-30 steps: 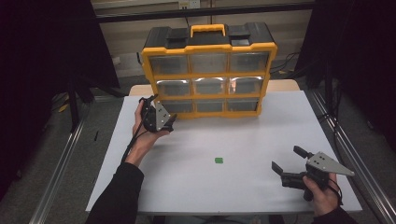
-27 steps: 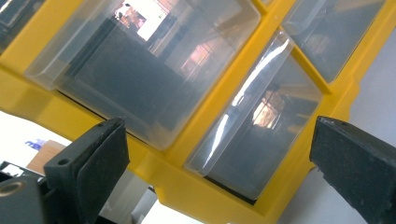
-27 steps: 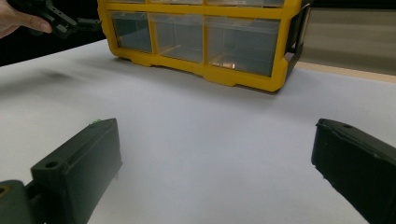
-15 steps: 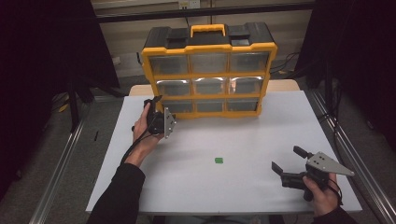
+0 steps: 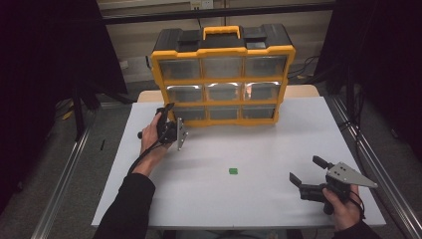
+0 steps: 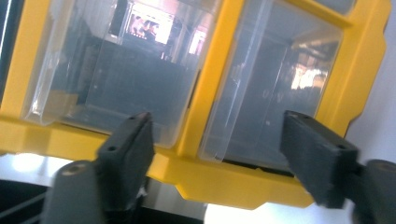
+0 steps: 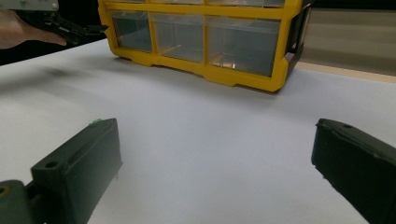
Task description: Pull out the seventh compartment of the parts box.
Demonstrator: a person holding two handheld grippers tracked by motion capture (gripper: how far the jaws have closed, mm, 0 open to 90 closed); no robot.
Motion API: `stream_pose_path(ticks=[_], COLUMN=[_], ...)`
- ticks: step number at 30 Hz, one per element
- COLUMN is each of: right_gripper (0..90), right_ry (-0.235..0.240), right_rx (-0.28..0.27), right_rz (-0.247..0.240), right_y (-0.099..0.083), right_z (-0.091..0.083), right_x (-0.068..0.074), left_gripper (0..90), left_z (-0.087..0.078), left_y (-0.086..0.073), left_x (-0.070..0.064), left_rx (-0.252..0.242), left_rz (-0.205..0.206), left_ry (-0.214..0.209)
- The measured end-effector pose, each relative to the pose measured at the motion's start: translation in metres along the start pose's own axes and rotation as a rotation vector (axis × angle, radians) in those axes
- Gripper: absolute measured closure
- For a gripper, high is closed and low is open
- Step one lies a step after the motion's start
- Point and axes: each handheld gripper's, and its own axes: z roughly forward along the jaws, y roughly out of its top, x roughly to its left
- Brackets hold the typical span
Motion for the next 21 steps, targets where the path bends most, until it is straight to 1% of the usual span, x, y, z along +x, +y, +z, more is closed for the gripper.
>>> stream_pose_path(ticks=[1,2,3,4,5,6,7,8,9,10,11,12,13,14,15,16,18,19,20,21], right_gripper=[1.2,1.2,1.2,1.2,1.2,1.2,1.2,1.2,1.2,1.3,1.3,1.3,1.3,1.3,1.4,1.3,1.3,1.3,1.3,1.3], right_ry=[0.000,0.000,-0.001,-0.001,-0.001,-0.001,-0.002,-0.002,-0.001,0.000,0.001,0.001,-0.002,-0.002,0.001,0.000,0.002,0.002,0.002,0.003], right_rx=[0.000,0.000,0.000,0.000,-0.001,-0.001,0.000,0.000,0.001,0.003,0.004,0.004,0.002,0.002,0.003,0.003,0.004,0.003,0.000,0.002], right_rz=[0.000,0.000,0.001,0.001,0.001,0.001,0.001,0.001,0.001,0.003,0.002,0.002,0.003,0.003,0.002,0.001,0.000,0.001,0.001,-0.001], right_y=[0.000,0.000,0.000,0.000,0.000,0.000,0.000,0.000,0.000,0.000,0.000,0.000,0.000,0.000,0.000,0.000,0.000,0.000,0.000,0.000], right_z=[0.000,0.000,0.000,0.000,0.000,0.000,0.000,0.000,0.000,0.000,0.000,0.000,0.000,0.000,0.000,0.000,0.000,0.000,0.000,0.000], right_x=[0.000,0.000,0.000,0.000,0.000,0.000,0.000,0.000,0.000,0.001,0.001,0.001,0.001,0.001,0.000,0.000,0.001,0.001,0.001,0.001], left_gripper=[33.1,33.1,35.5,38.3,45.6,45.6,49.3,49.3,51.5,53.3,54.8,54.8,56.5,56.5,56.5,56.5,55.6,55.7,56.6,57.1], left_z=[0.001,0.001,0.002,0.003,0.001,0.002,0.004,0.005,0.005,0.006,0.007,0.006,0.008,0.009,0.009,0.010,0.012,0.012,0.012,0.013], left_y=[0.000,0.000,0.000,-0.001,0.000,-0.001,-0.002,-0.002,-0.003,-0.003,-0.005,-0.004,-0.004,-0.005,-0.004,-0.004,-0.004,-0.003,-0.003,-0.003], left_x=[-0.001,-0.002,-0.003,-0.006,-0.005,-0.006,-0.008,-0.008,-0.008,-0.008,-0.007,-0.008,-0.009,-0.010,-0.011,-0.010,-0.011,-0.010,-0.010,-0.010], left_rx=[-0.006,0.002,0.001,-0.007,0.024,0.022,0.015,0.019,0.031,0.040,0.027,0.054,0.040,0.034,0.045,0.051,0.044,0.053,0.066,0.060], left_rz=[0.007,0.025,0.031,0.015,0.062,0.072,0.077,0.100,0.100,0.094,0.107,0.130,0.146,0.150,0.168,0.181,0.157,0.206,0.204,0.224], left_ry=[0.002,0.006,0.008,0.011,0.006,-0.006,-0.007,-0.017,-0.023,-0.010,-0.025,-0.004,0.002,-0.013,0.010,0.016,0.028,0.034,0.028,0.034])
